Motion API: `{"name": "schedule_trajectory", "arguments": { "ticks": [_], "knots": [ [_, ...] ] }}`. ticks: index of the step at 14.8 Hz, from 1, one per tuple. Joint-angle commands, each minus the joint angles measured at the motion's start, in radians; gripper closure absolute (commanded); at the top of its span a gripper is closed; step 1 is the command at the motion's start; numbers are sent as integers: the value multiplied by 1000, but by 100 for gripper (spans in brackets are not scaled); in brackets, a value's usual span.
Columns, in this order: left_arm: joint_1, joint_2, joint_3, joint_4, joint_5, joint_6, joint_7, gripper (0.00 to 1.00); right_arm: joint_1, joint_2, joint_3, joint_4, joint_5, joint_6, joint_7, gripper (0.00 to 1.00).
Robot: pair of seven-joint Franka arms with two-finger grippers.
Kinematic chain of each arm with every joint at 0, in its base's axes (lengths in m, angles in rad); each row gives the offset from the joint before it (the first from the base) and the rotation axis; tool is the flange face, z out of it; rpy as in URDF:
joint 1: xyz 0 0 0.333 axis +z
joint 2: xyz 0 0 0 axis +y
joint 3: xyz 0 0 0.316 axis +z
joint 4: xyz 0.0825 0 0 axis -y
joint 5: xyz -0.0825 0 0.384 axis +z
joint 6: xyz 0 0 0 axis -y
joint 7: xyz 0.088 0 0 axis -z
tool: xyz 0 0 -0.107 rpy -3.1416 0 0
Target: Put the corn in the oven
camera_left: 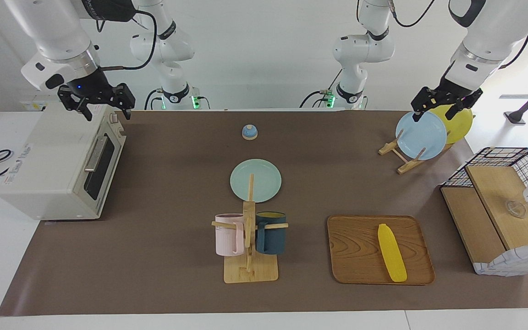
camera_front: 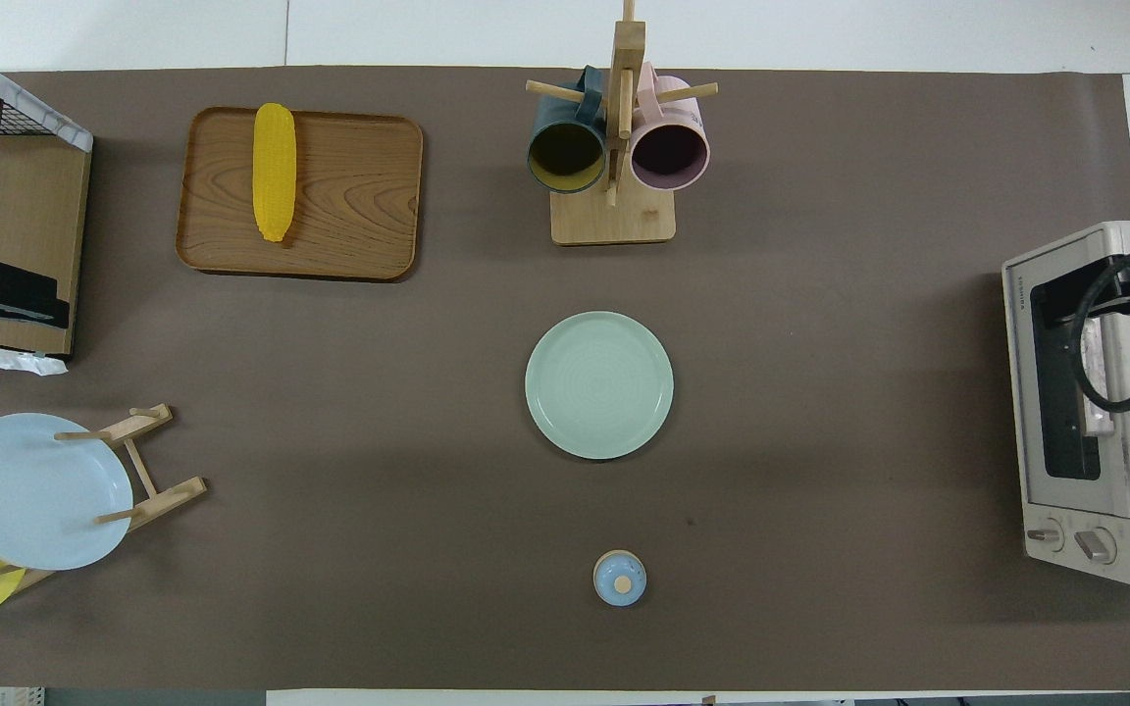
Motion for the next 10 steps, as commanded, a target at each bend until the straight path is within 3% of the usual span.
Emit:
{"name": "schedule_trajectory", "arguments": {
  "ticks": [1, 8, 10],
  "knots": [
    [7, 3, -7, 9, 16, -7, -1, 0, -12, 10, 4, 16, 18, 7, -25, 0],
    [8, 2, 3, 3, 1, -4, -8, 0, -13, 4, 1, 1, 16, 12, -24, 0],
    [7, -3, 3, -23, 1, 66, -8, 0, -25, -19, 1, -51, 18, 39, -42, 0]
  ]
}}
